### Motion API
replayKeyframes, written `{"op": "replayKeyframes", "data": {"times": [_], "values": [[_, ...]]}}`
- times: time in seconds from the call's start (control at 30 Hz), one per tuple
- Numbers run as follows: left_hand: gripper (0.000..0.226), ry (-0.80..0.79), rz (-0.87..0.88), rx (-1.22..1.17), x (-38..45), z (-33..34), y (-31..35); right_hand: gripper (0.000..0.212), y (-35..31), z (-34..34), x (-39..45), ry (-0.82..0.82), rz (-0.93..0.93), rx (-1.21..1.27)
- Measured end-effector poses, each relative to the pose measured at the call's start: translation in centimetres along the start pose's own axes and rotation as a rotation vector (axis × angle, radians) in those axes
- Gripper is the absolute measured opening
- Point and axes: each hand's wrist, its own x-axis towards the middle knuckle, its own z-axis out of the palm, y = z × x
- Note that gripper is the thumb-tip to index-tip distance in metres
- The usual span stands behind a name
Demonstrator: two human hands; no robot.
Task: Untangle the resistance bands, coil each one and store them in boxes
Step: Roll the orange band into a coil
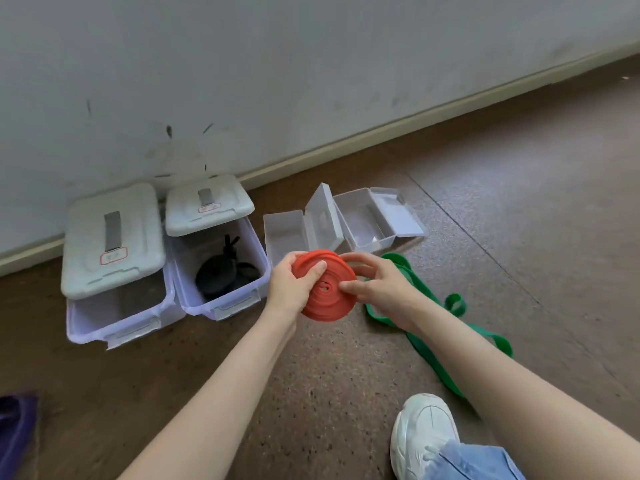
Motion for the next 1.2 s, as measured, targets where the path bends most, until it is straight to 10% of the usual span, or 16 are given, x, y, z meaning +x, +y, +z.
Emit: {"op": "replayKeyframes", "data": {"times": [0.33, 0.5, 0.83, 1.2], "values": [[0.058, 0.007, 0.159, 0.663, 8.0, 3.4, -4.9, 0.04, 4.8, -7.3, 6.7, 0.208, 0.148, 0.02], [0.091, 0.091, 0.031, 0.542, 12.0, 8.2, -3.9, 0.04, 6.4, -8.1, 8.3, 0.23, 0.163, 0.026], [0.033, 0.182, -0.142, -0.17, 13.3, 2.8, -6.7, 0.039, 6.6, -7.3, 9.4, 0.21, 0.082, 0.198], [0.033, 0.059, -0.094, -0.064, 12.9, 2.6, -6.7, 0.038, 6.5, -6.3, 9.7, 0.197, 0.041, 0.248]]}}
